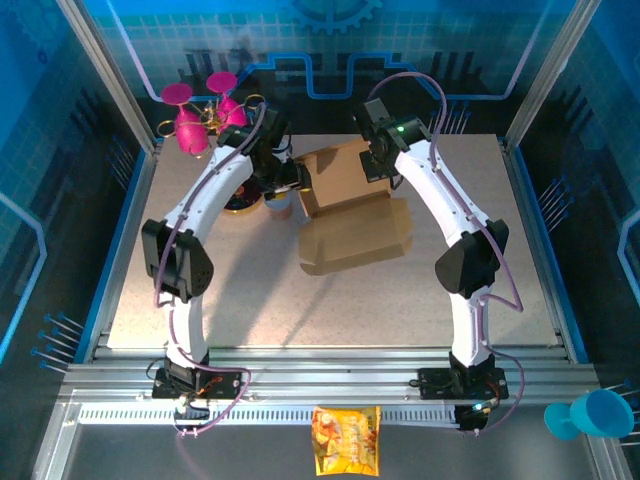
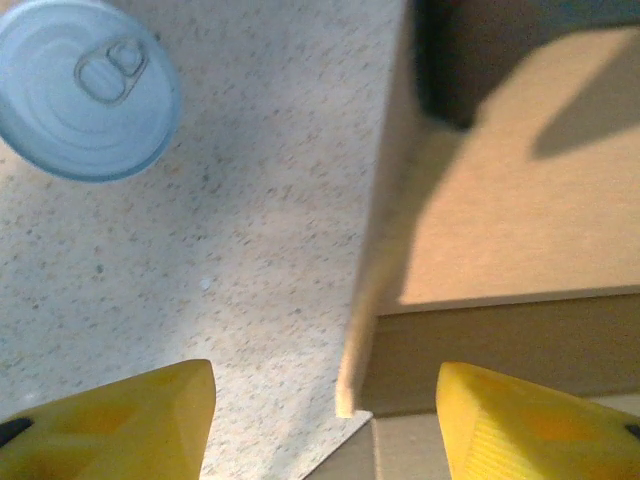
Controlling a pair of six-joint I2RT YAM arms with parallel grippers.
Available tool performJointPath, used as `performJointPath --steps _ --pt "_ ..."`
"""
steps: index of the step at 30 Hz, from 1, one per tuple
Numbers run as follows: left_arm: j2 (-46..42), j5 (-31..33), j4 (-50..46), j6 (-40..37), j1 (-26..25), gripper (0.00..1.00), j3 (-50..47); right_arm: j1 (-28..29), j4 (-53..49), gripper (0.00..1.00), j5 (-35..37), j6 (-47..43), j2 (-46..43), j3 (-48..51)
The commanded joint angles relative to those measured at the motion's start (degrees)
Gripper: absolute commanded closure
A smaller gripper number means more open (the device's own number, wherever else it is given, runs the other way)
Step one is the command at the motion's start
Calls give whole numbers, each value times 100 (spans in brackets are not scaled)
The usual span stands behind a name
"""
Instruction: Fold the paper box
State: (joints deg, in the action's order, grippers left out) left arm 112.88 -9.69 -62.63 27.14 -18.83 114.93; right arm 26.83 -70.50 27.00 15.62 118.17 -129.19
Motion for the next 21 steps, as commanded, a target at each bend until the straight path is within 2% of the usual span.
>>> performJointPath --steps 1,7,14,21 --pt "-614 -414 802 213 148 38 -480 -20 -59 100 111 73 -197 -10" --pt "-536 -718 1127 319 202 39 -901 -37 -154 100 49 99 -127 -172" --pt "-247 -331 1291 243 152 40 -736 -55 -183 100 -104 121 -119 -230" --pt "39 116 1417 60 -3 47 -578 -92 -186 100 -252 161 -121 -239"
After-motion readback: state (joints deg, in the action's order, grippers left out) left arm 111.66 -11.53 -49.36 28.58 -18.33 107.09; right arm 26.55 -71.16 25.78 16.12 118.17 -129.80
